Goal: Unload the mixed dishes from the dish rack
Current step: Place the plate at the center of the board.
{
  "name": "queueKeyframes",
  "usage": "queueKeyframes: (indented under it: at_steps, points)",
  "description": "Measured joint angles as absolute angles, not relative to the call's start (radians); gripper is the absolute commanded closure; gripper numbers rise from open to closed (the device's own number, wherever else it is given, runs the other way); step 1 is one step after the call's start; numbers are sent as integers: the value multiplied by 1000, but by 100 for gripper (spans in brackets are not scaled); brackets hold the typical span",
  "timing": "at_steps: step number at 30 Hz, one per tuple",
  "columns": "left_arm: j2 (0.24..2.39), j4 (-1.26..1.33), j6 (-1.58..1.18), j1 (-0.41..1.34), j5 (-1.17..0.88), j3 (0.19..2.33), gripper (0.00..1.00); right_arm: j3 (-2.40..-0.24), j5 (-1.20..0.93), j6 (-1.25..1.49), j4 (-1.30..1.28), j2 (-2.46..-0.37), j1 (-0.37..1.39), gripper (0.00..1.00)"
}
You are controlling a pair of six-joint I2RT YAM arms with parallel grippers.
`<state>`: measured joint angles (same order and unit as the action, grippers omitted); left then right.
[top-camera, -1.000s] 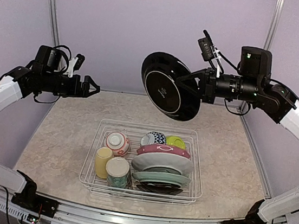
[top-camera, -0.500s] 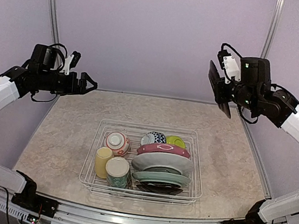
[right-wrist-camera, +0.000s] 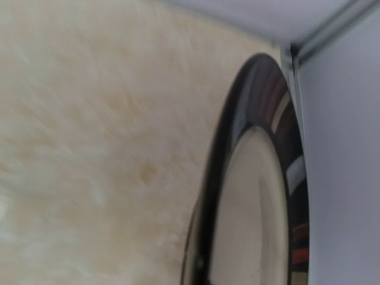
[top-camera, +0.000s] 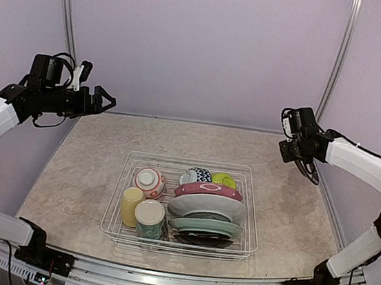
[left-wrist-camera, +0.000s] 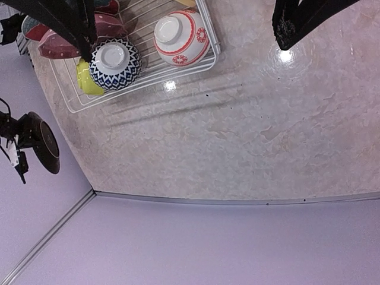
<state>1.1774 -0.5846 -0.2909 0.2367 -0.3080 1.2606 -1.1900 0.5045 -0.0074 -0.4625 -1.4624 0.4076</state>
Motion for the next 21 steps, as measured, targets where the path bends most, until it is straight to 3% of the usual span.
queueKeyframes:
  at_steps: [17, 21]
  points:
    - [1212, -587, -283, 236, -259, 1261, 1, -1334, 565, -136, -274, -1936, 340, 100]
    - [1220, -589, -283, 235, -254, 1261, 1, -1334, 583, -141, -248, -1956, 340, 83]
